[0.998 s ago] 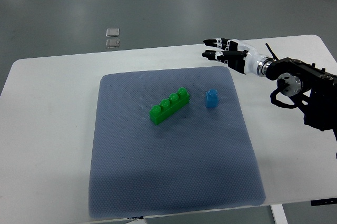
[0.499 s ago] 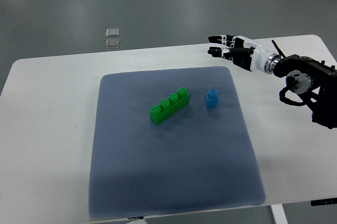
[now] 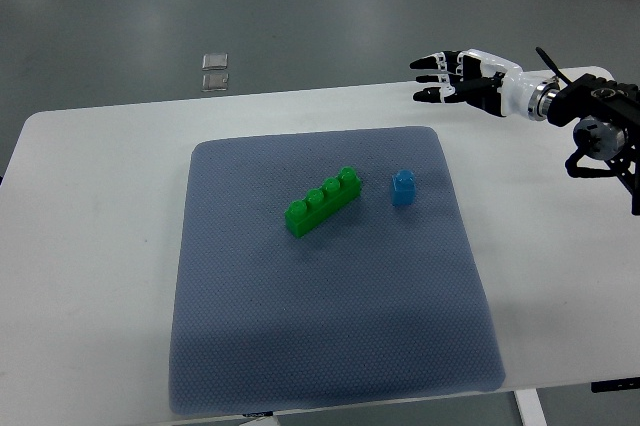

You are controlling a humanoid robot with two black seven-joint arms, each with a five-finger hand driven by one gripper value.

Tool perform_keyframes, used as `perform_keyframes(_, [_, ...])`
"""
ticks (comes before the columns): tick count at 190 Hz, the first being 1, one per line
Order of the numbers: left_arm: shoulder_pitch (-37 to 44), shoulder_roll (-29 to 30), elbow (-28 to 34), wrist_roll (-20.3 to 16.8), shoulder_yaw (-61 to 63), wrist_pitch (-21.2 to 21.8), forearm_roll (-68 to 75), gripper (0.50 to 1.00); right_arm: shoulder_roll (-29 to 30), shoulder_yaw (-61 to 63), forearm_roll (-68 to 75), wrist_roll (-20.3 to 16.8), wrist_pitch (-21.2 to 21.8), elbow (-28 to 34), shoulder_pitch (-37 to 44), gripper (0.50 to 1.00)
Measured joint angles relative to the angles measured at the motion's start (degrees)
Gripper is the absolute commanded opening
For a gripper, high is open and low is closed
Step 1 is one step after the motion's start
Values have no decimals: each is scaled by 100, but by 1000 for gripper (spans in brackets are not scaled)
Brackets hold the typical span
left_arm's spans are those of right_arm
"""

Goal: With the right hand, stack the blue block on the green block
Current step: 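Move the right hand down toward the small blue block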

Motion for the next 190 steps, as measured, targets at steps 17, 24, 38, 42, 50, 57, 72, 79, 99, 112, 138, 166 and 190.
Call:
perform_keyframes(17, [0, 0, 0, 0, 0, 0, 0, 1000, -88, 4, -656, 145, -193, 127, -1, 913])
perform_keyframes(24, [0, 0, 0, 0, 0, 0, 0, 1000, -146, -11, -902, 230, -295, 253, -9, 913])
perform_keyframes(38, [0, 0, 0, 0, 0, 0, 0, 1000, -327, -52, -1430, 419, -506, 638, -51, 913])
perform_keyframes(42, [0, 0, 0, 0, 0, 0, 0, 1000, -381, -57, -1582, 460, -557, 753, -70, 913])
perform_keyframes(50, [0, 0, 0, 0, 0, 0, 0, 1000, -491, -68, -1958, 528, -653, 1010, -115, 913])
perform_keyframes(57, [0, 0, 0, 0, 0, 0, 0, 1000, -560, -73, -2275, 557, -714, 1194, -142, 911])
perform_keyframes(72, [0, 0, 0, -1, 0, 0, 0, 1000, -657, -108, -3051, 583, -834, 1569, -170, 911])
perform_keyframes(79, [0, 0, 0, -1, 0, 0, 0, 1000, -694, -169, -3403, 585, -892, 1717, -172, 909])
perform_keyframes(99, [1, 0, 0, -1, 0, 0, 0, 1000, -813, -472, -3966, 558, -1089, 1976, -139, 909])
perform_keyframes(112, [0, 0, 0, -2, 0, 0, 0, 1000, -852, -691, -4072, 490, -1216, 2090, -77, 907])
perform_keyframes(138, [0, 0, 0, -2, 0, 0, 0, 1000, -860, -987, -4100, 204, -1399, 2312, 24, 907])
perform_keyframes(166, [0, 0, 0, -2, 0, 0, 0, 1000, -776, -1197, -4099, 37, -1585, 2481, 33, 907])
perform_keyframes(190, [0, 0, 0, -2, 0, 0, 0, 1000, -726, -1250, -4097, 11, -1674, 2534, 33, 907])
